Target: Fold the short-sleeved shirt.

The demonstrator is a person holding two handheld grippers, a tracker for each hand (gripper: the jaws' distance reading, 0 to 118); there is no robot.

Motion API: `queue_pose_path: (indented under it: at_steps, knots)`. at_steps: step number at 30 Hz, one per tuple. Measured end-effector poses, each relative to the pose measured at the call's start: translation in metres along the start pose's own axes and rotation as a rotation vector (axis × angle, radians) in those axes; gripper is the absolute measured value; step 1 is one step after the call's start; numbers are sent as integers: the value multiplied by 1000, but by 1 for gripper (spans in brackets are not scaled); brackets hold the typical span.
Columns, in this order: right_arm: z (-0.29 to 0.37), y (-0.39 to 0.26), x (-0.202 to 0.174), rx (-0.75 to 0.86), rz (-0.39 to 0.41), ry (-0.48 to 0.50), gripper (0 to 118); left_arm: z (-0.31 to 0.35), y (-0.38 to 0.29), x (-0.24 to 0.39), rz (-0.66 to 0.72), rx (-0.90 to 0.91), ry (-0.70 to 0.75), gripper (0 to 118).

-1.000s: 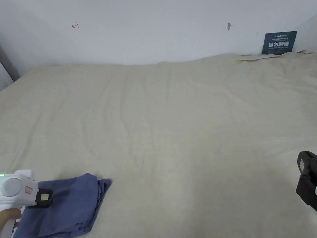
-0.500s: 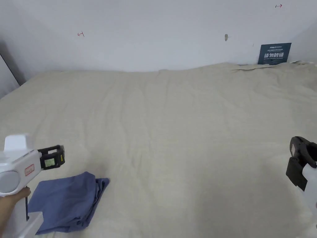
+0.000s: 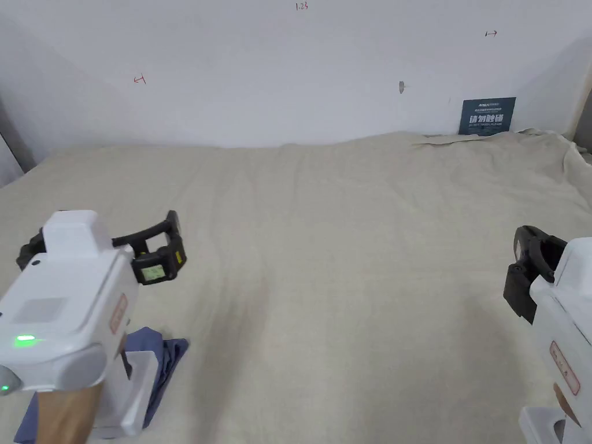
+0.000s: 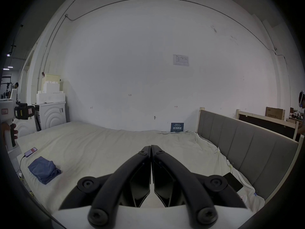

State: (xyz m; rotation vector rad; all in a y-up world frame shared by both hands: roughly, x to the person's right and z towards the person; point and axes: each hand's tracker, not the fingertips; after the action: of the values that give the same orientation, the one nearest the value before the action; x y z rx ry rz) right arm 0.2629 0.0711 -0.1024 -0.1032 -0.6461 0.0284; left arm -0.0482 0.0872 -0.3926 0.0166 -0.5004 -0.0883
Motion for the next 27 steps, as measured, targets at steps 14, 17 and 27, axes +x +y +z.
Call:
queue_pose_path:
  at_steps: [14, 17, 27]
  knots:
    - [5, -5, 2, 21, 14, -29, 0, 33, -41, 82, 44, 82, -88, 71]
    - [6, -5, 2, 23, 9, -33, 0, 35, -44, 90, 27, 81, -96, 30]
    - [11, -6, -2, 28, 16, -49, 0, 32, -52, 102, 30, 23, -166, 0]
